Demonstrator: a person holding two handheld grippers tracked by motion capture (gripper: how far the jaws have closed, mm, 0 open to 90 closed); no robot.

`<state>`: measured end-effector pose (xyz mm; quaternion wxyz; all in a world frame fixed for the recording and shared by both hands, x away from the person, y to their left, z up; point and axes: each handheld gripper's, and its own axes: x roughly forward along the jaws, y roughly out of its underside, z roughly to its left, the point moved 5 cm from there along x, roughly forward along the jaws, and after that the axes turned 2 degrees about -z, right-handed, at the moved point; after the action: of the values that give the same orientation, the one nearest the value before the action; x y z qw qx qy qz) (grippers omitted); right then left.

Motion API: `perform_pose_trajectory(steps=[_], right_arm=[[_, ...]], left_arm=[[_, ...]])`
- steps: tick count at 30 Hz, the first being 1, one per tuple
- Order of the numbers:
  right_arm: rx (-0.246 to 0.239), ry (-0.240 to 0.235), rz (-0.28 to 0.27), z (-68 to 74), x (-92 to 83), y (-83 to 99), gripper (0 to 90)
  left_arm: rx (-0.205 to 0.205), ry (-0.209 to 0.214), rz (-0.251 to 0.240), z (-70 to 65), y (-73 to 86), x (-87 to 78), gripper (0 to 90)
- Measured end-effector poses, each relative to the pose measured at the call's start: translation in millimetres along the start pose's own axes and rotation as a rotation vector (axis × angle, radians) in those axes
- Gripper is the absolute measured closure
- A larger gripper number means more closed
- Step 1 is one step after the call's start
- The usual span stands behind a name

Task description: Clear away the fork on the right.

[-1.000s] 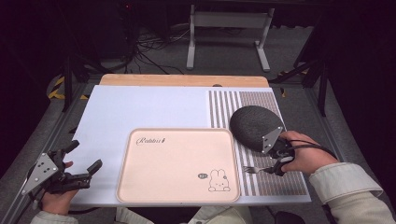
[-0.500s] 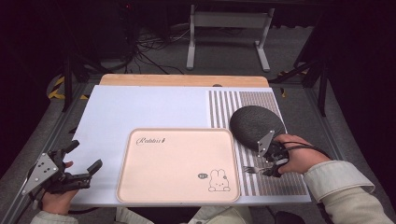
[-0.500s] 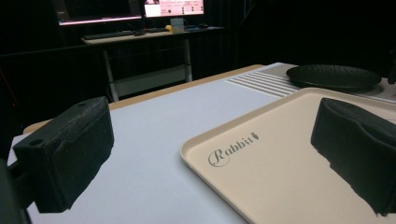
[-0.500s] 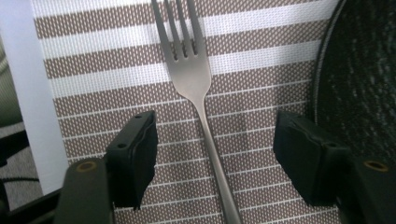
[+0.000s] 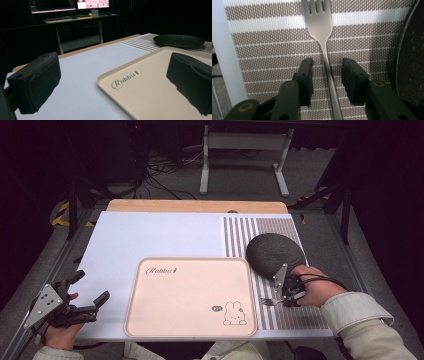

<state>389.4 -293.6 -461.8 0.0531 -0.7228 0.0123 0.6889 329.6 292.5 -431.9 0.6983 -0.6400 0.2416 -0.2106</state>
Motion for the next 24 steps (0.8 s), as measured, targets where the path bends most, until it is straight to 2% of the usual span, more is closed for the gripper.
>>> perform_pose_trajectory(steps=[7, 11, 12, 13, 17, 24], right_arm=[[-0.029, -0.008, 0.035, -0.2, 1.0, -0.4, 77.2], [-0.028, -0.02, 0.036, -1.8, 1.3, 0.5, 78.3], [-0.031, -0.018, 0.036, -1.9, 1.3, 0.4, 82.2], [-0.046, -0.015, 0.042, -2.1, 1.2, 0.6, 82.5], [-0.057, -0.017, 0.047, -2.5, 1.9, -0.1, 83.1], [-0.06, -0.021, 0.045, -2.3, 2.1, 0.0, 83.9]], left_arm=[[-0.001, 0.002, -0.001, 0.0, -0.1, -0.2, 0.1], [-0.002, 0.003, -0.002, 0.0, -0.1, 0.0, 0.1], [-0.002, 0.003, -0.002, -0.1, -0.1, -0.1, 0.1], [-0.003, 0.003, -0.003, -0.1, -0.1, -0.1, 0.1], [-0.003, 0.004, -0.002, -0.1, -0.1, 0.0, 0.1], [-0.004, 0.004, -0.002, -0.1, 0.0, 0.0, 0.1]])
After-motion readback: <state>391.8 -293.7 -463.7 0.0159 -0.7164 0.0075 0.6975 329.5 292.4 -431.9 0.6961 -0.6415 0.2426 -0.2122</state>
